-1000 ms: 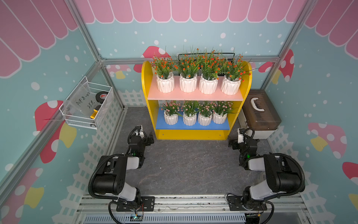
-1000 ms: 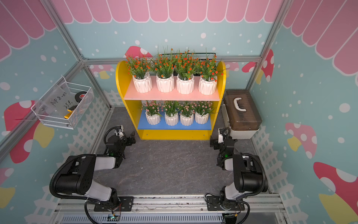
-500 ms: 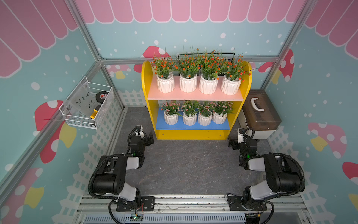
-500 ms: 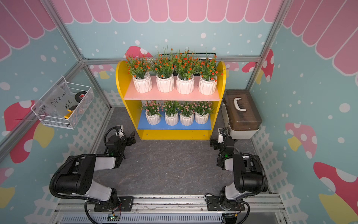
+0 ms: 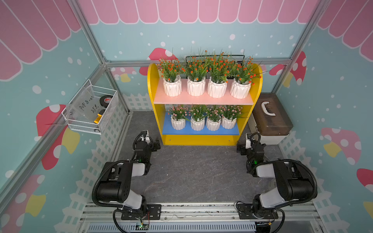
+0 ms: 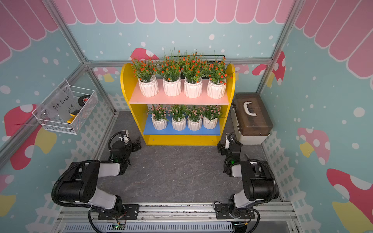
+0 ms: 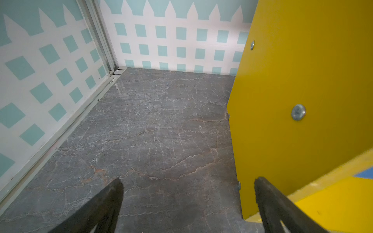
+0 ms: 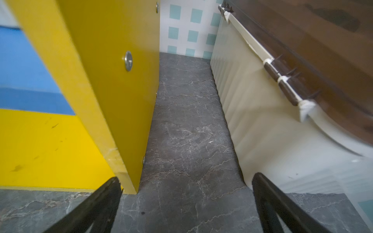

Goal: Place the baby's breath potted plants on the rack by color
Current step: Reset both arms

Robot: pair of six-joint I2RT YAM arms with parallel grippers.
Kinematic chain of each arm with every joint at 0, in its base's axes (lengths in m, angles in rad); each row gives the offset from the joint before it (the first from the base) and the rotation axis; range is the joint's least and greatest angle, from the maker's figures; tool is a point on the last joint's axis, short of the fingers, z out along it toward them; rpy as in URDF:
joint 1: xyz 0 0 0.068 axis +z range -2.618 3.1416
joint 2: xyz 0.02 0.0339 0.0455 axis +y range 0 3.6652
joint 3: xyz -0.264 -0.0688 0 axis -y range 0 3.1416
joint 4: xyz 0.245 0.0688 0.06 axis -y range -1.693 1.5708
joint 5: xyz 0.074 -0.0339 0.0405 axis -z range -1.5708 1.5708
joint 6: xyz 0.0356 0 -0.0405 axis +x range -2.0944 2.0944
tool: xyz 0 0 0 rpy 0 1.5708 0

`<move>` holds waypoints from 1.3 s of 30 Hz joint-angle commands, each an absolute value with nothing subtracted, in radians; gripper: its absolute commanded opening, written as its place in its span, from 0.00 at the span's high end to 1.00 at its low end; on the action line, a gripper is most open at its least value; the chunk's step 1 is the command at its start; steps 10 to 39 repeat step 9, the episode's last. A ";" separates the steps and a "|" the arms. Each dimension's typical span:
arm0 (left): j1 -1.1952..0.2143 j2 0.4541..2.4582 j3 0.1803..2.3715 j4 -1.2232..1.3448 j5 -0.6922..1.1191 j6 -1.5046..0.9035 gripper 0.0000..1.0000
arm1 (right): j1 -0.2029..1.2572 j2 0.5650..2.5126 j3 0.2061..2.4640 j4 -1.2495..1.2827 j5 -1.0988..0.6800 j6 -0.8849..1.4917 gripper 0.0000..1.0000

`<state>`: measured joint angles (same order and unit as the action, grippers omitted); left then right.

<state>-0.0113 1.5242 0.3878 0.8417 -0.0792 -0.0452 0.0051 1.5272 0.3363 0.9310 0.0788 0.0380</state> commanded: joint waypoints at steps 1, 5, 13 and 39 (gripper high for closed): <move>-0.009 1.528 0.407 0.841 -0.090 -0.049 0.01 | -0.005 1.522 0.358 0.920 0.061 0.026 0.00; -0.009 1.532 0.413 0.829 -0.092 -0.048 0.01 | -0.005 1.522 0.359 0.920 0.061 0.026 0.00; -0.012 1.530 0.411 0.830 -0.096 -0.046 0.01 | -0.005 1.523 0.359 0.920 0.061 0.026 0.00; -0.012 1.530 0.411 0.830 -0.096 -0.046 0.01 | -0.005 1.523 0.359 0.920 0.061 0.026 0.00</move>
